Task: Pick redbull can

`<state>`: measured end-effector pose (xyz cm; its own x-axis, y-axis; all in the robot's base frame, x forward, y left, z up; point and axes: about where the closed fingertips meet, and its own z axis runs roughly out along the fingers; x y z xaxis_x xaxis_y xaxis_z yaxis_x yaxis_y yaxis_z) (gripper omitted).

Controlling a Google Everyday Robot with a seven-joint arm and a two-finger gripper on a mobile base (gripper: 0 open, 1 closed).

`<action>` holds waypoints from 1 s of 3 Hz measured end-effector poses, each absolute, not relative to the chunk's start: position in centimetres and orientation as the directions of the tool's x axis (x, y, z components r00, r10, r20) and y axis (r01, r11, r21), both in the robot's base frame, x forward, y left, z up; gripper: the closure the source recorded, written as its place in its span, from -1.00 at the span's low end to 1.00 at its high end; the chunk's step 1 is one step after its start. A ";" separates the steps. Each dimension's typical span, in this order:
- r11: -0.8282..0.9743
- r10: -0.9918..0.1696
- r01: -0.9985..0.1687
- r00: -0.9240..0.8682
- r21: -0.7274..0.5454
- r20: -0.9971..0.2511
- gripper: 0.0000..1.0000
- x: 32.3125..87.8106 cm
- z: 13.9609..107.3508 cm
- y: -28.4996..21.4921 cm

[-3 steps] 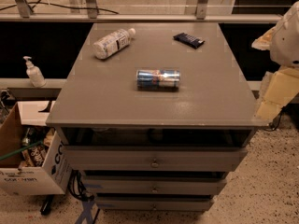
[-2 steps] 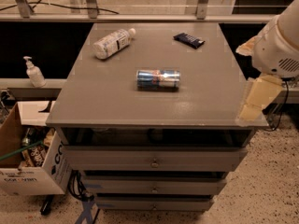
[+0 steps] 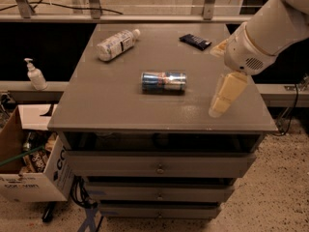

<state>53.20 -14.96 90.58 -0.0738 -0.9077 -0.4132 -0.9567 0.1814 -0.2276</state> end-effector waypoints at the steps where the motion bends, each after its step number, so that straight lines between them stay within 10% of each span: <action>1: 0.145 -0.877 -0.967 -0.027 -0.211 -0.479 -1.00 56.5 89.9 -11.7; 3: 0.168 -0.846 -0.970 -0.050 -0.177 -0.530 -1.00 57.1 88.9 -11.0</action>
Offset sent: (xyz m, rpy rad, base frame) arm 0.0234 0.0242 -0.0044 0.0549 0.0028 0.0411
